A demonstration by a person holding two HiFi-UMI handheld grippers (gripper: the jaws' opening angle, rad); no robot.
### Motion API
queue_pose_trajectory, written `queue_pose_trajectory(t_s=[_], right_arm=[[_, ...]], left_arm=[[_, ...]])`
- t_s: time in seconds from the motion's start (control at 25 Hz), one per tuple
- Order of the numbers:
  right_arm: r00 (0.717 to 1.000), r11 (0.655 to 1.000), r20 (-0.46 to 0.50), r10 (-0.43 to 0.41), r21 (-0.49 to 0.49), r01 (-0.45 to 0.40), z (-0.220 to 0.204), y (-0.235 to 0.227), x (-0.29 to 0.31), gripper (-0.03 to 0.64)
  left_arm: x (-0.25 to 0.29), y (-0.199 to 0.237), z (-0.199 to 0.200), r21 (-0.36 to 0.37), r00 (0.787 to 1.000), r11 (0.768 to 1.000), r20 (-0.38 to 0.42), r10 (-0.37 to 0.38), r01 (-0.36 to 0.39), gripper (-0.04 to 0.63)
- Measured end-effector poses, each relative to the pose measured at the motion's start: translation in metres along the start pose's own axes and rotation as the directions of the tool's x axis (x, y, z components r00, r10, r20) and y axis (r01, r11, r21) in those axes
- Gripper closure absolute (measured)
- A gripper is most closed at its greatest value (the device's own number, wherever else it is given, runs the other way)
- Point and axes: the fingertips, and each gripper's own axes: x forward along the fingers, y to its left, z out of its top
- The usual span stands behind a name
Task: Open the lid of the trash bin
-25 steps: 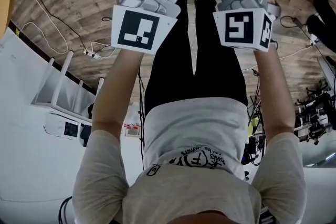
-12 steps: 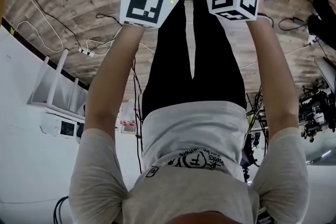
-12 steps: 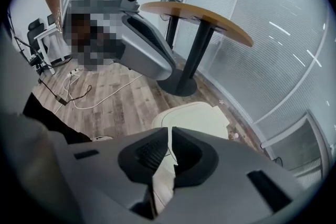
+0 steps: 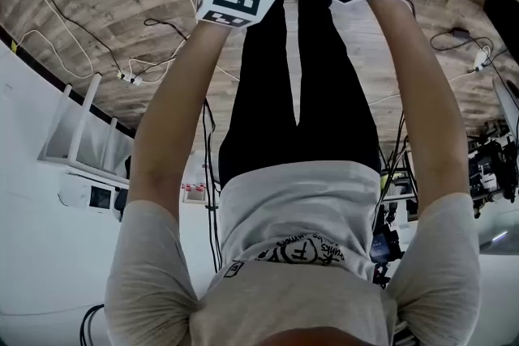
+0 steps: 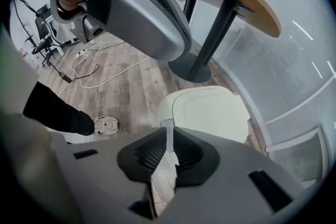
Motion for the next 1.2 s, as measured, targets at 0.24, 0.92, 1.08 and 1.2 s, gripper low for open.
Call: queue_pose_trajectory(t_s=[0.24, 0.92, 1.08, 1.2], right_arm=[[0.998, 1.0, -0.054, 0.029, -0.001, -0.029, -0.012, 0.009, 0.026, 0.568], [0.989, 0.998, -0.135, 0.053, -0.031, -0.058, -0.03, 0.027, 0.059, 0.573], [0.992, 0.998, -0.114, 0.059, 0.016, -0.057, -0.021, 0.017, 0.043, 0.548], [0.995, 0.997, -0.093, 0.042, 0.068, -0.036, -0.018, 0.007, 0.033, 0.551]], left_arm=[[0.011, 0.0, -0.02, -0.001, 0.999, 1.0, -0.047, -0.004, 0.004, 0.575], [0.01, 0.005, -0.028, -0.028, 0.999, 1.0, -0.052, -0.008, 0.007, 0.575], [0.007, 0.005, -0.022, -0.03, 0.999, 1.0, -0.05, -0.003, 0.001, 0.576], [0.006, 0.005, -0.012, -0.029, 0.999, 1.0, -0.037, -0.005, 0.004, 0.576]])
